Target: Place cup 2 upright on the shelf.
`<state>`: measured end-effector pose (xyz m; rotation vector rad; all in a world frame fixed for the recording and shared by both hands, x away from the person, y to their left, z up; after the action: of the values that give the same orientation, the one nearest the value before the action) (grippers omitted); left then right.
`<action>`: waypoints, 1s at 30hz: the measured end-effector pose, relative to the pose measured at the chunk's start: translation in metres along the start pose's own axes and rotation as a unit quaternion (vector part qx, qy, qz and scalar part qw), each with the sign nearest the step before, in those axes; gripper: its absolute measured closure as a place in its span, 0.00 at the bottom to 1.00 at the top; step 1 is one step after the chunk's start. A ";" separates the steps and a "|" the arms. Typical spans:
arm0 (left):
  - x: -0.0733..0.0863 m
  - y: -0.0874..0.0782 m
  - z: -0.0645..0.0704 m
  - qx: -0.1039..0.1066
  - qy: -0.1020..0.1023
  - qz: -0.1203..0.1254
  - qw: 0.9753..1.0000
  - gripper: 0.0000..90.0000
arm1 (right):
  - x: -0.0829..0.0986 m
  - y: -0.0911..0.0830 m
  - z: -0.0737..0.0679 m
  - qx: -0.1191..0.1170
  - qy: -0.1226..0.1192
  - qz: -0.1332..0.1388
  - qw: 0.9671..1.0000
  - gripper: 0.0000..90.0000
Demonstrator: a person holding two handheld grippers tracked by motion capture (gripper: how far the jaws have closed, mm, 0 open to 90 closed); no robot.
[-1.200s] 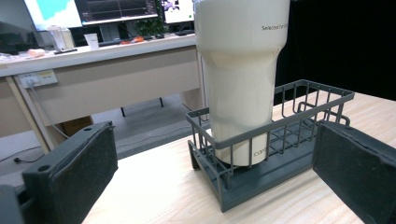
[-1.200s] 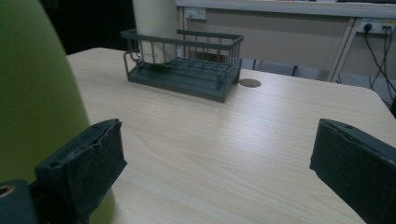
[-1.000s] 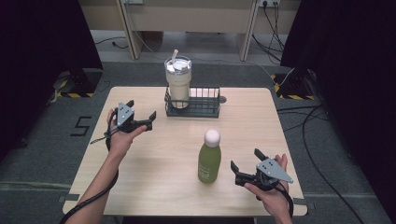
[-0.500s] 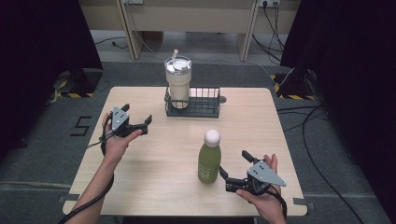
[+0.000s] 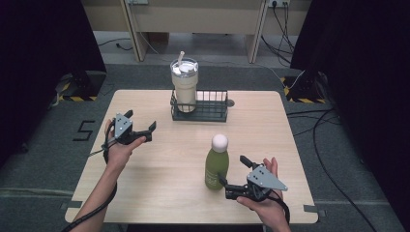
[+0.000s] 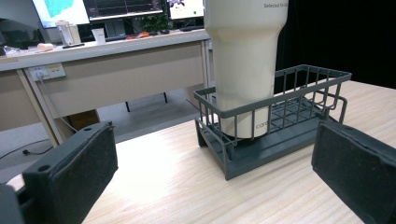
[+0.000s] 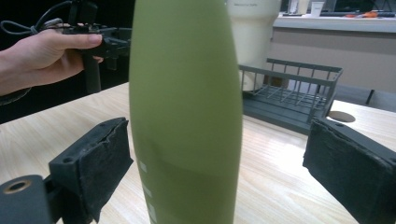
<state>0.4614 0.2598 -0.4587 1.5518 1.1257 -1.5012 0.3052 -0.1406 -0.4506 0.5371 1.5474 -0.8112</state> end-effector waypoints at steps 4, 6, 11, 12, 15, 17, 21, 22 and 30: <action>-0.001 -0.001 0.001 0.000 0.001 0.003 1.000 0.00 | -0.001 0.006 -0.004 -0.007 0.003 -0.003 1.000 0.08; 0.000 -0.002 0.002 0.000 0.001 0.003 1.000 0.00 | -0.002 0.009 -0.005 -0.013 0.000 -0.001 1.000 0.08; 0.004 -0.004 0.002 0.000 -0.001 0.001 1.000 0.00 | -0.003 0.021 -0.010 -0.024 -0.001 -0.008 1.000 0.09; 0.004 -0.004 0.002 0.000 -0.001 0.001 1.000 0.00 | -0.003 0.024 -0.011 -0.026 0.000 -0.009 1.000 0.09; 0.005 -0.005 0.001 0.000 -0.003 0.001 1.000 0.00 | -0.002 0.029 -0.011 -0.029 0.001 -0.012 1.000 0.10; 0.006 -0.006 0.001 0.000 -0.003 0.000 1.000 0.00 | 0.000 0.033 -0.011 -0.030 0.002 -0.016 0.999 0.10; 0.008 -0.006 0.001 0.000 -0.005 -0.003 1.000 0.00 | 0.003 0.037 -0.010 -0.027 0.003 -0.020 0.999 0.13; 0.009 -0.005 0.001 0.000 -0.005 -0.004 1.000 0.00 | 0.004 0.037 -0.010 -0.025 0.004 -0.020 0.999 0.14; 0.011 -0.005 0.001 0.003 -0.007 -0.005 1.000 0.00 | 0.007 0.043 -0.010 -0.023 -0.004 -0.030 0.999 0.19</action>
<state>0.4561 0.2616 -0.4689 1.5399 1.1225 -1.5214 0.3298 -0.1062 -0.4659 0.4563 1.5776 -0.8200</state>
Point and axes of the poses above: each handheld gripper's, and its own axes: y roughly forward along the jaws, x roughly out of its underside, z roughly to its right, the point moved 1 cm from there along y, roughly forward along the jaws, and after that the axes turned 1 degree about -x, right-handed, at the moved point
